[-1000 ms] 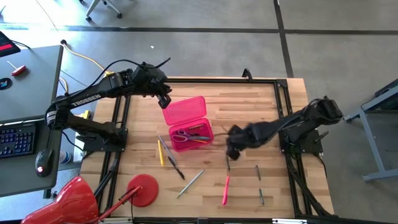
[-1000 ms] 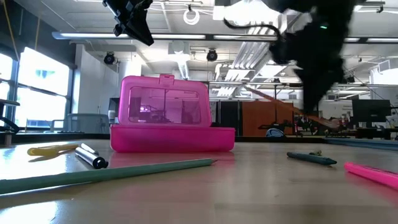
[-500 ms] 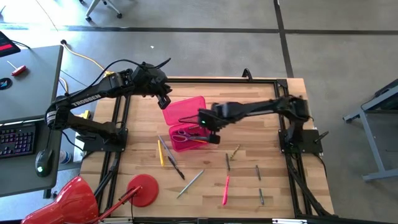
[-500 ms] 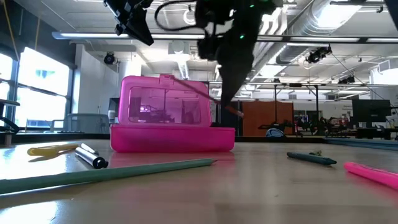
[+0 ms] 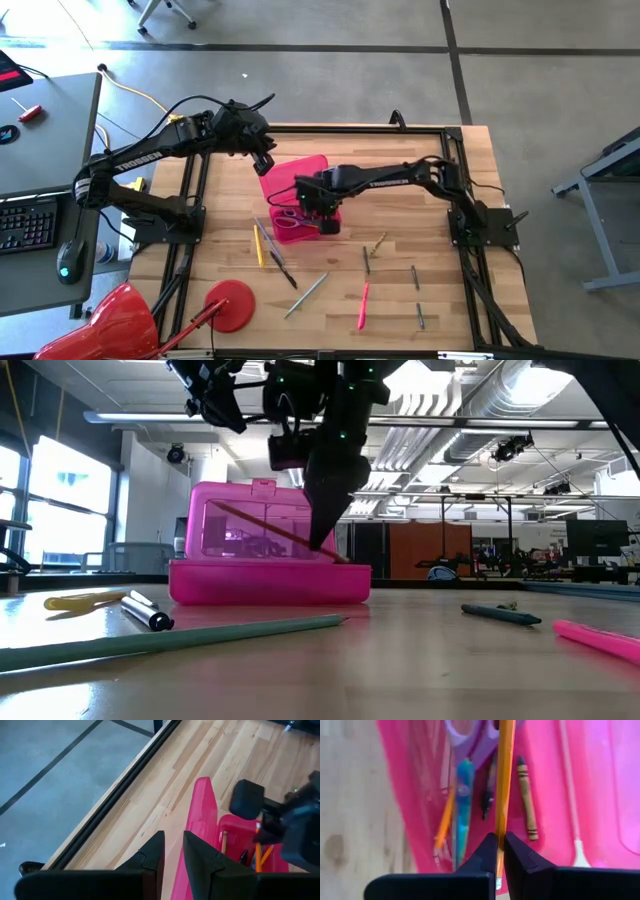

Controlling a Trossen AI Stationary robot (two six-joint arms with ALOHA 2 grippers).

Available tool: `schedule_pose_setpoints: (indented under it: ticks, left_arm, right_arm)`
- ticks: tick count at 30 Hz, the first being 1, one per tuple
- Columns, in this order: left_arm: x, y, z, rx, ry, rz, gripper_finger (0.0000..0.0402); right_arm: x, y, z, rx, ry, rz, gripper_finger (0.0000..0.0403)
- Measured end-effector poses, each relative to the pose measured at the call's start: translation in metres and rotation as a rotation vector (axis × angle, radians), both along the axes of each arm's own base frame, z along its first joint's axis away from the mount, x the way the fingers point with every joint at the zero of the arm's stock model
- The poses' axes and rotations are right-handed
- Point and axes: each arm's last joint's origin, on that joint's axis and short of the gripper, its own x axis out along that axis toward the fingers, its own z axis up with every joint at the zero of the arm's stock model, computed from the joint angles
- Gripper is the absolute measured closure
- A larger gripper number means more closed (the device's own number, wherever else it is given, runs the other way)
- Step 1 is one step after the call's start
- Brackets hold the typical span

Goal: Pick & place school supplies into a supply box
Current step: Put the yellow pencil into the pink supply box

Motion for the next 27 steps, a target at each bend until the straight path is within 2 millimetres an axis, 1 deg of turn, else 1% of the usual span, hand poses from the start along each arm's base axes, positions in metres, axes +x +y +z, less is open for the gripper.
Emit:
schedule_pose_setpoints:
  ticks: [5,10,14,23,27]
  left_arm:
    - [0.000,0.000,0.000,0.000,0.001,0.001,0.0300]
    - [0.000,0.000,0.000,-0.001,0.001,0.000,0.0300]
    - [0.000,0.000,0.000,-0.001,0.001,0.000,0.0300]
    - [0.000,0.000,0.000,-0.002,0.000,0.000,0.0300]
    - [0.000,0.000,0.000,-0.002,0.000,0.000,0.0300]
  right_arm:
    - [0.000,0.014,-0.003,-0.010,0.013,0.038,0.0402]
    - [-0.004,0.019,-0.023,-0.010,0.061,0.049,0.0402]
    - [-0.009,0.020,-0.033,-0.015,0.093,0.027,0.0402]
    - [-0.007,0.019,-0.033,-0.016,0.071,-0.005,0.0402]
    - [-0.007,0.018,-0.032,-0.078,0.073,-0.022,0.0402]
